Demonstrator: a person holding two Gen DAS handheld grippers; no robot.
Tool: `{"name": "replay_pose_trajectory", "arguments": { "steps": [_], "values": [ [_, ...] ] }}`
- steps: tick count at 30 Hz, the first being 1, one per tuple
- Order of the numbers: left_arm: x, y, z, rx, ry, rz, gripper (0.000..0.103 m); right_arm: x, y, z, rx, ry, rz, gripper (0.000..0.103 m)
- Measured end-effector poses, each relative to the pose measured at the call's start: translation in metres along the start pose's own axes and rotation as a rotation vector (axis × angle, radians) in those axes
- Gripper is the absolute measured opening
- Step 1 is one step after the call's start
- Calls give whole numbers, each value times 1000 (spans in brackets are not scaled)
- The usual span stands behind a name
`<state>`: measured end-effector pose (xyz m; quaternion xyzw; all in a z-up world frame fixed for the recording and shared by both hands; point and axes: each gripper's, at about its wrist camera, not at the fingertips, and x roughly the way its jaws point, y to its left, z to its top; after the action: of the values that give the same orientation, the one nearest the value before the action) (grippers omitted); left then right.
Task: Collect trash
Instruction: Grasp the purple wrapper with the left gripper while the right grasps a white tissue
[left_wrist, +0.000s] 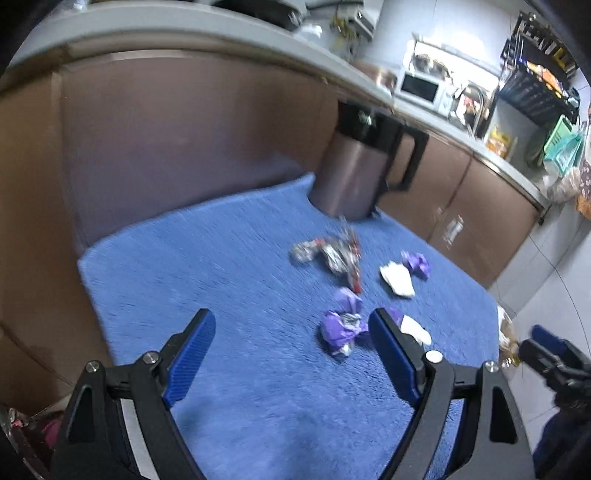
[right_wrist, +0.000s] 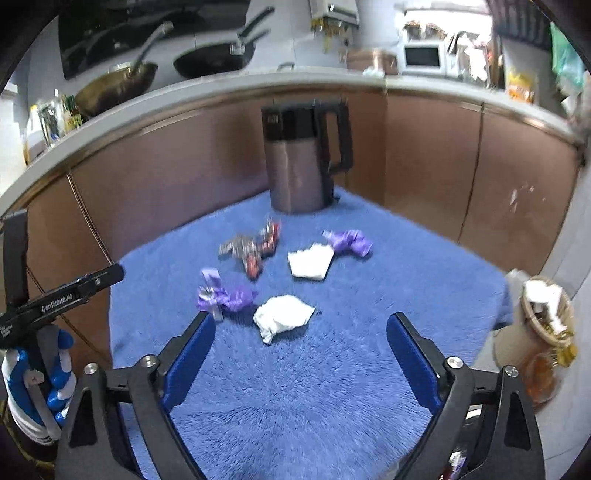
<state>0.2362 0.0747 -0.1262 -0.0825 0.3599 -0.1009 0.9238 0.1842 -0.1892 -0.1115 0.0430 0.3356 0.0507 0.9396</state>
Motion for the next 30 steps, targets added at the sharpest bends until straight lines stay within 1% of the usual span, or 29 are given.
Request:
{"name": "replay_pose_trajectory", "arguments": {
  "steps": [4, 6, 9, 11, 12, 14, 15, 16, 18, 19, 20, 21, 23, 24, 26, 28, 30],
  "values": [
    [50, -19, 4, 22, 95, -62, 84, 44, 1, -2, -34, 71, 42, 89],
    [70, -25, 6, 20, 132, -84, 84, 65, 4, -4, -55, 102, 63, 84],
    [103, -33, 7, 17, 192, -105, 83, 95, 8, -6, -73, 143, 92, 81],
    [122, -35, 7, 13, 227, -112, 73, 106, 10, -5, -80, 152, 102, 79],
    [129, -35, 7, 9, 242, -119, 71, 112, 11, -3, -85, 154, 109, 78],
    [143, -33, 6, -7, 271, -131, 58, 119, 12, -1, -89, 156, 122, 75],
    [148, -31, 5, -15, 284, -130, 55, 123, 12, 0, -92, 156, 129, 74],
    [150, -30, 4, -22, 291, -133, 49, 126, 13, 1, -96, 158, 133, 73],
    [153, -26, 3, -43, 291, -153, 45, 135, 14, 1, -101, 167, 140, 68],
    [153, -25, 3, -46, 286, -160, 39, 138, 15, 1, -100, 173, 143, 63],
    [152, -25, 3, -49, 282, -173, 36, 143, 15, 0, -100, 181, 146, 57],
    [150, -25, 4, -49, 276, -174, 35, 147, 15, -2, -98, 192, 151, 54],
    [145, -25, 3, -47, 260, -166, 32, 153, 13, -5, -76, 213, 176, 43],
    [143, -24, 4, -48, 255, -166, 31, 154, 11, -6, -63, 216, 186, 41],
    [135, -22, 4, -56, 248, -168, 30, 150, 10, -6, -54, 208, 190, 30],
    [125, -20, 3, -59, 236, -164, 30, 146, 8, -6, -42, 205, 195, 26],
    [112, -17, 4, -60, 218, -164, 29, 137, 9, -6, -46, 194, 191, 24]
  ]
}}
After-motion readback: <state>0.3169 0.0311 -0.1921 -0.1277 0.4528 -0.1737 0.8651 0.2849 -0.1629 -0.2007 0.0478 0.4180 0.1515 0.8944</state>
